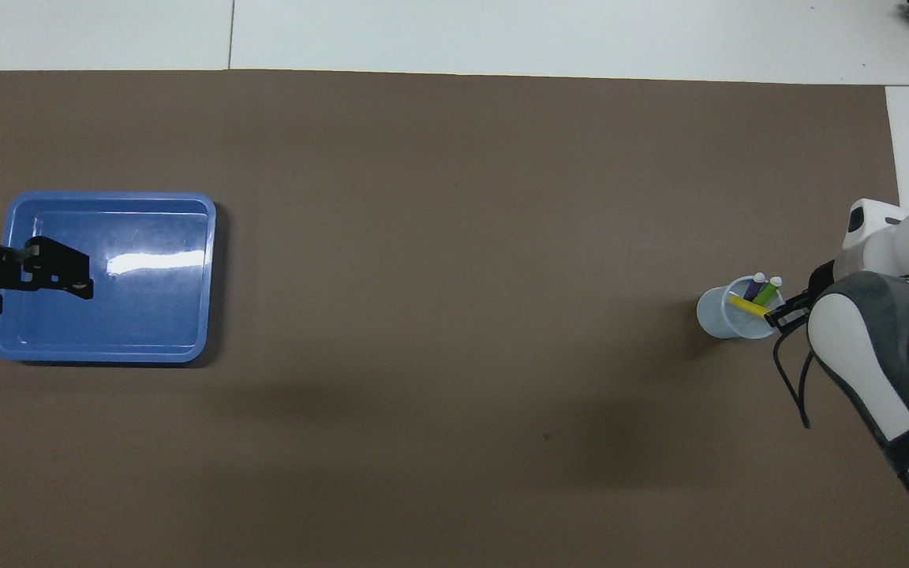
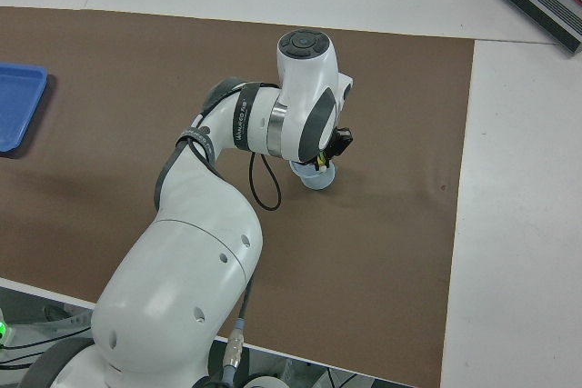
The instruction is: Right arm passes pens to left for tray arrangement
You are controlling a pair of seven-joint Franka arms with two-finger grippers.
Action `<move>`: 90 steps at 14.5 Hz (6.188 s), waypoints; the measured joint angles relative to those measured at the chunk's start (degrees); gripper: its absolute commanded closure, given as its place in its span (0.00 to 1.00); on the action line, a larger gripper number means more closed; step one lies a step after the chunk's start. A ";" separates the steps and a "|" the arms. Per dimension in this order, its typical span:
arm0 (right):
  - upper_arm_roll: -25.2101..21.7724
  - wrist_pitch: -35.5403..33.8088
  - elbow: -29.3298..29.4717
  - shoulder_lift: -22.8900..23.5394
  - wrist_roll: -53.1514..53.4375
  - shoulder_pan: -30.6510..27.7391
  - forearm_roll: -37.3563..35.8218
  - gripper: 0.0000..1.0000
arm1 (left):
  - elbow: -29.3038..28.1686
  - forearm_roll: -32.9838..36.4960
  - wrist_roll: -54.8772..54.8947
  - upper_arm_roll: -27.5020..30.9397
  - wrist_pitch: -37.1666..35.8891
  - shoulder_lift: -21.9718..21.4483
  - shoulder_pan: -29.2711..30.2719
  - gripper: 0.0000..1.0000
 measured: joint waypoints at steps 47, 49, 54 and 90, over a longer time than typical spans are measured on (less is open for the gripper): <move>0.25 -22.40 17.68 -2.30 0.00 0.51 0.02 1.00 | -12.24 -15.08 -44.84 -0.64 8.78 -7.10 0.75 0.00; 0.56 -23.73 18.94 -2.47 0.00 0.54 0.20 1.00 | -13.27 -16.81 -46.95 -0.68 11.34 -7.41 0.19 0.00; 2.29 -26.37 21.47 -2.57 0.00 0.74 2.11 1.00 | -16.83 -19.20 -52.48 -0.87 15.44 -8.54 -1.96 0.00; 5.64 -4.66 12.02 -2.18 -0.45 15.05 53.00 1.00 | -20.03 -21.94 -87.86 -2.22 52.92 -5.51 -32.33 0.00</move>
